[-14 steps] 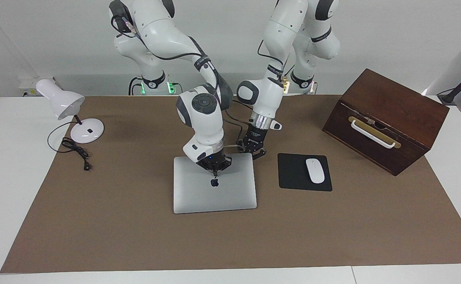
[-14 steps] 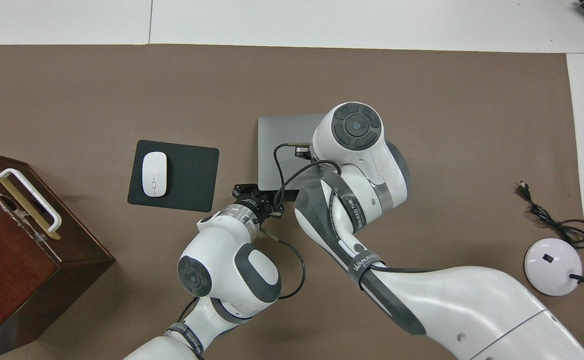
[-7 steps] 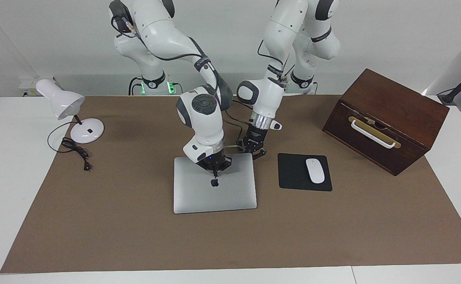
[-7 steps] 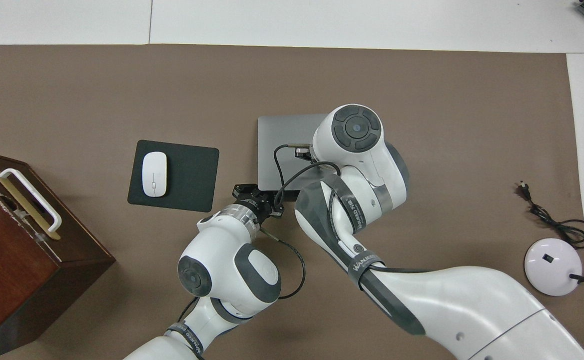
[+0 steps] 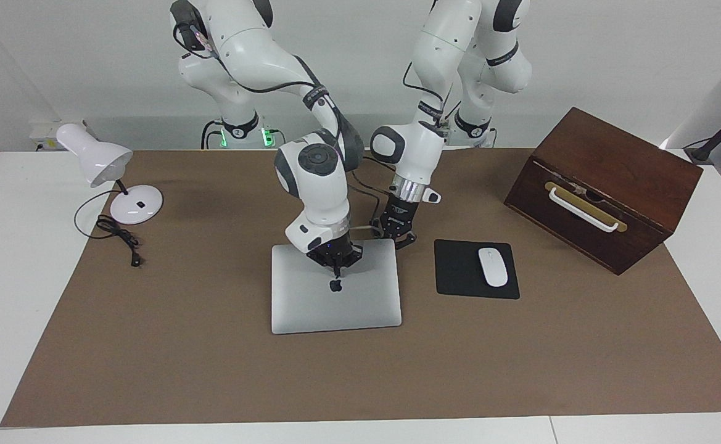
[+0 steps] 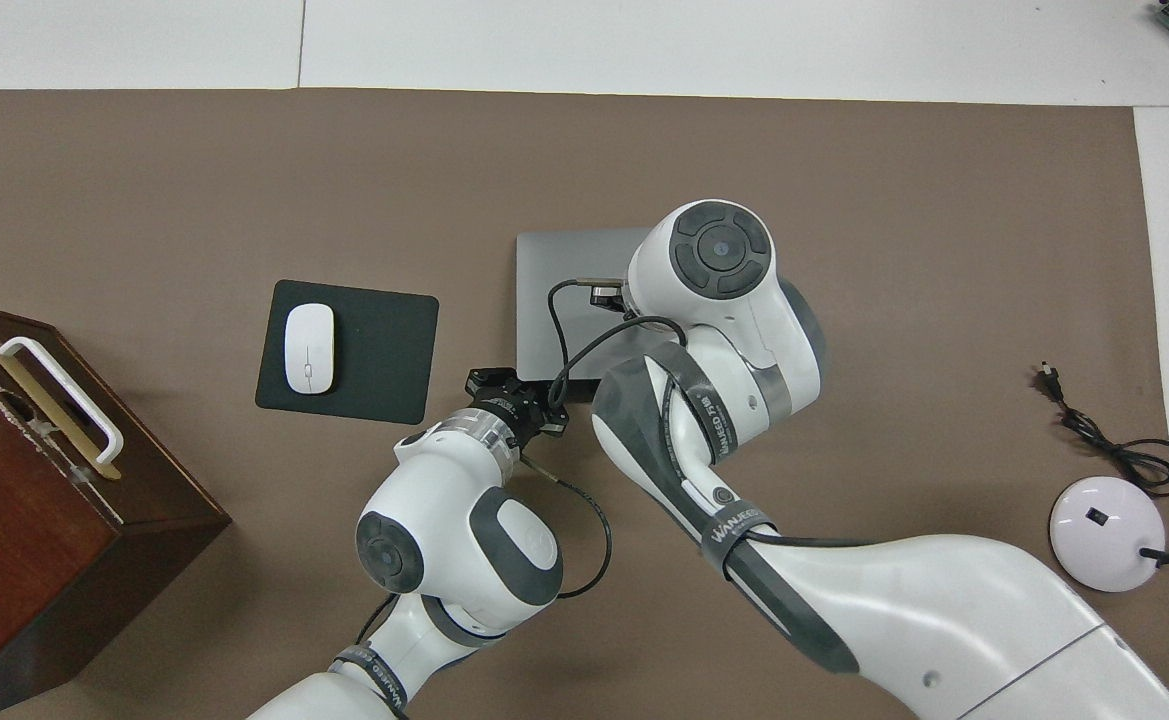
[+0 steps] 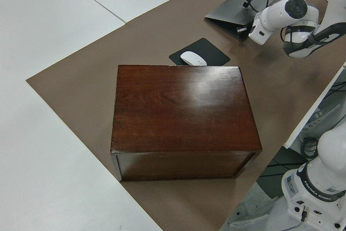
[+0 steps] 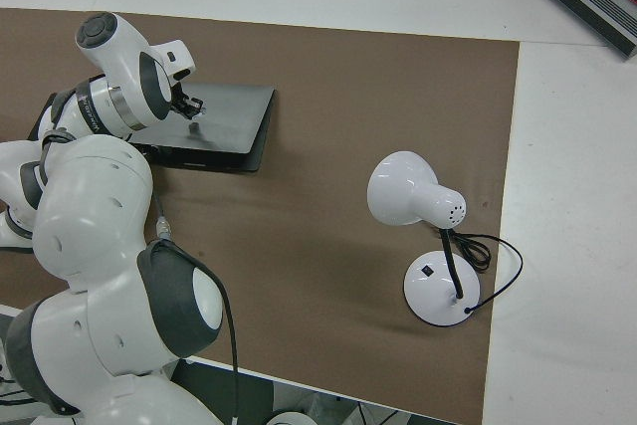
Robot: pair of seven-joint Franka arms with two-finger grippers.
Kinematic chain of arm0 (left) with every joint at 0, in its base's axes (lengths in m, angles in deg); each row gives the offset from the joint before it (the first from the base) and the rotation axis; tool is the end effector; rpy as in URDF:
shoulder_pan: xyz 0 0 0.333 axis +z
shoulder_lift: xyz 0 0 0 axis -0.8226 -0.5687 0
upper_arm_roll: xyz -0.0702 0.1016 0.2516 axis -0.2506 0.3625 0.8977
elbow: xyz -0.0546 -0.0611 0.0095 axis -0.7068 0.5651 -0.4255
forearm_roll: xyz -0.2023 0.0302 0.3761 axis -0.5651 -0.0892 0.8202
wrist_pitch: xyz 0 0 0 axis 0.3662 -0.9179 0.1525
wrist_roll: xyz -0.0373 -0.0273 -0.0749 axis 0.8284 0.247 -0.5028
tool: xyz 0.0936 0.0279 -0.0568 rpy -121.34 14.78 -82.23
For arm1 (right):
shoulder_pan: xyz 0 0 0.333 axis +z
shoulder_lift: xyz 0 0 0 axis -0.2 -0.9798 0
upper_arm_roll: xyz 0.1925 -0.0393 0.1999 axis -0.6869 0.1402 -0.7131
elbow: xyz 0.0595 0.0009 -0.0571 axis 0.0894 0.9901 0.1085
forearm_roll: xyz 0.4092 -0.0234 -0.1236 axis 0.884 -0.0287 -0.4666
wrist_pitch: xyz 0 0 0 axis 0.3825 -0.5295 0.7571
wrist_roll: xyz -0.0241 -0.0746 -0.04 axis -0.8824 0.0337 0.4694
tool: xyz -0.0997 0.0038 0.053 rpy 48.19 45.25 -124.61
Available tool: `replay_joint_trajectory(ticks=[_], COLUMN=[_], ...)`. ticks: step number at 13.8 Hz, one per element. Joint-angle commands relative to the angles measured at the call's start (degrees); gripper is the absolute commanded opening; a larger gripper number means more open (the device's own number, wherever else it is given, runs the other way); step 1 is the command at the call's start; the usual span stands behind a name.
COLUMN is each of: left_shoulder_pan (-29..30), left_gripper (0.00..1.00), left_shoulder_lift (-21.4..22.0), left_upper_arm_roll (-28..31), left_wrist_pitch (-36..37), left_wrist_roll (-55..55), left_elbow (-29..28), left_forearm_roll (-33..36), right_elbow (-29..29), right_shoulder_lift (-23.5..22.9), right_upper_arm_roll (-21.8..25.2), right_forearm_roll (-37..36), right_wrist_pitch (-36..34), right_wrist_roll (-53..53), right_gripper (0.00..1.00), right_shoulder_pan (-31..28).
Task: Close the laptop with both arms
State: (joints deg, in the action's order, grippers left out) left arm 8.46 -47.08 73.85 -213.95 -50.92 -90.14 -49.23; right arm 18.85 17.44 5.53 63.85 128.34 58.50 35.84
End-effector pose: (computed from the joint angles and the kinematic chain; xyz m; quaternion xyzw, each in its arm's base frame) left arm 0.4544 -0.3510 0.2064 0.2408 0.9127 -0.1136 0.3100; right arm 0.6311 0.3252 0.3096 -0.9952 0.0658 -0.0625 0.0365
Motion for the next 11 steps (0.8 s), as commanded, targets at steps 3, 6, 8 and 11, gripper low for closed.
replay_joint_trajectory(ticks=[3,6,8,11], left_shoulder_pan=[-1.37,-1.46,-1.46,-2.16], left_gripper=[0.0,0.0,0.0,0.0], left_shoulder_lift=[-3.76,-3.76,-3.76,-3.59], left_upper_arm_roll=[0.46,0.46,0.46,0.46], left_wrist_pitch=[0.36,0.36,0.36,-0.69], left_wrist_roll=[-0.31,-0.31,-0.31,-0.39], left_elbow=[-0.29,-0.29,-0.29,-0.81], left_forearm_roll=[-0.96,-0.96,-1.05,-1.4], right_elbow=[-0.83,-0.83,-0.83,-0.83], right_shoulder_lift=[3.43,5.1,6.33,8.26], right_upper_arm_roll=[-0.31,-0.23,-0.14,0.21], right_forearm_roll=[1.73,1.73,1.73,1.73], right_wrist_pitch=[-3.1,-3.1,-3.28,-4.77], right_wrist_roll=[0.63,0.9,0.9,0.55], right_gripper=[0.0,0.0,0.0,0.0], right_shoulder_pan=[-0.66,-0.75,-0.84,-1.02])
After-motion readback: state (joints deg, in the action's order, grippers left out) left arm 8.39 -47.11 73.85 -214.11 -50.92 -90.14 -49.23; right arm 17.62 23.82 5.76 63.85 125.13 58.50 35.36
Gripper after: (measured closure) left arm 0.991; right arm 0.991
